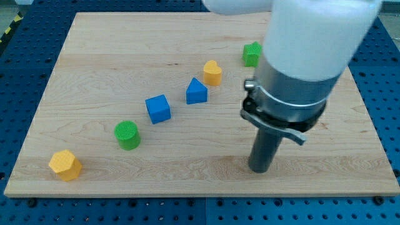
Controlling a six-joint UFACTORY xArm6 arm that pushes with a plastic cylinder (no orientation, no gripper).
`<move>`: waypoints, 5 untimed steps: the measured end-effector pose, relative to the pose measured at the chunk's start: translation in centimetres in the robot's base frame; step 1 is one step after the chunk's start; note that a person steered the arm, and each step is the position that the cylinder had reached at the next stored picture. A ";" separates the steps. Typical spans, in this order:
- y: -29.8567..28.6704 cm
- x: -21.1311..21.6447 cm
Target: Move the arm to the bottom left corner of the board
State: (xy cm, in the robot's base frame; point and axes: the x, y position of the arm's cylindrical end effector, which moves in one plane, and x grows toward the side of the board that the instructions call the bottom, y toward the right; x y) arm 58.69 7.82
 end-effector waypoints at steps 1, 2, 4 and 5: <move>-4.0 1.1; -9.4 3.1; -11.3 3.1; -17.3 3.1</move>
State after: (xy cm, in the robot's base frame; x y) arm 61.78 -9.47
